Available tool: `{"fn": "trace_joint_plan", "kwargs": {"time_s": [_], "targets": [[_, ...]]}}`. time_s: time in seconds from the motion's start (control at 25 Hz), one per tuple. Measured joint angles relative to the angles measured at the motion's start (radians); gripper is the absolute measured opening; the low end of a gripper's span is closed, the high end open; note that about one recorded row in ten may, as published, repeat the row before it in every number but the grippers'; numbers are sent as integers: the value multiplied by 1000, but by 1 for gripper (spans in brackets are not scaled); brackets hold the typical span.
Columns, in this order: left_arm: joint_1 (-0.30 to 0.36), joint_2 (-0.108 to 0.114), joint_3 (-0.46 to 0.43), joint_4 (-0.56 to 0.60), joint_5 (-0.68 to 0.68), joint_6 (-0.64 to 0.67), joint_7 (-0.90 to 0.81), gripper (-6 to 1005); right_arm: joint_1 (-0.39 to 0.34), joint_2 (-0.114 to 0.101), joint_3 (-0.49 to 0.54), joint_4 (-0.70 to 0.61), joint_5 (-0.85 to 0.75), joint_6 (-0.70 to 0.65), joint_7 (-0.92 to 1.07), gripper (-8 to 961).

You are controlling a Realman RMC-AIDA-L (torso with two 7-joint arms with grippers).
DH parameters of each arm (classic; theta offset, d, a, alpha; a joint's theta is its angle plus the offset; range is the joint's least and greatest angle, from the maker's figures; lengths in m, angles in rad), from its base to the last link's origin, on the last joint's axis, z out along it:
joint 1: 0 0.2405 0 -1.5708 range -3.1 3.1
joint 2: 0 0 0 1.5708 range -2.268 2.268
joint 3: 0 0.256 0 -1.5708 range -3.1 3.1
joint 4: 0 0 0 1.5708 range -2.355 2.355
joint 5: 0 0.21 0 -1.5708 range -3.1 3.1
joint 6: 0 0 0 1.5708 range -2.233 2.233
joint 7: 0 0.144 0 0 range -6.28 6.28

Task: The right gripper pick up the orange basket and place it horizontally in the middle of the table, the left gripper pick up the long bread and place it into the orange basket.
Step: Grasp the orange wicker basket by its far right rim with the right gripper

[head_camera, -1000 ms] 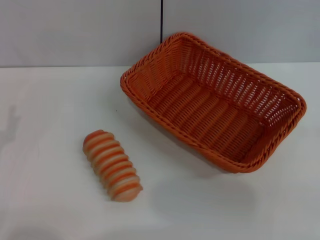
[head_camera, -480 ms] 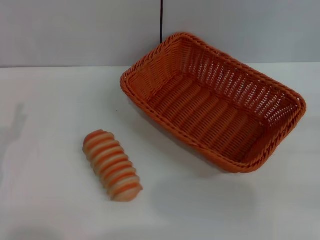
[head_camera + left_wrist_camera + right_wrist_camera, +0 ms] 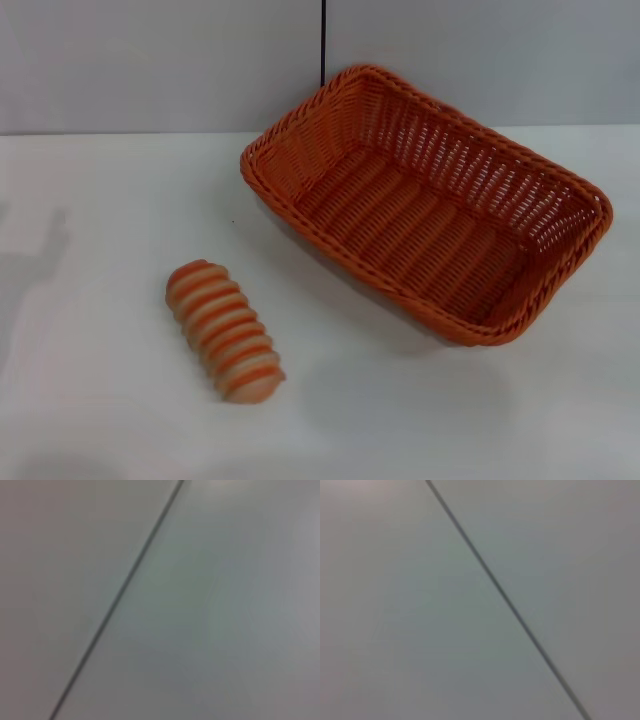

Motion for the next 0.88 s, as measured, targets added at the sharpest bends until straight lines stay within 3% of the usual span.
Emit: {"fn": "trace_joint_plan", "kwargs": {"time_s": [0.28,0.48,0.76,0.88], "targets": [[-3,1,86,52,0,16,-46,845,18,-45,-142,-111,0,50,85,393],[-10,1,86,55,-2,5,-57,844,23,-65,-225,-233,0,56,167,407],[-11,-1,82,48,-7,-20,-58,845,37,-77,-240,-362,-6,47,320,427],[-9,-1,82,47,-7,-30,-58,846,67,-100,-250,-482,-62,50,484,436]]}}
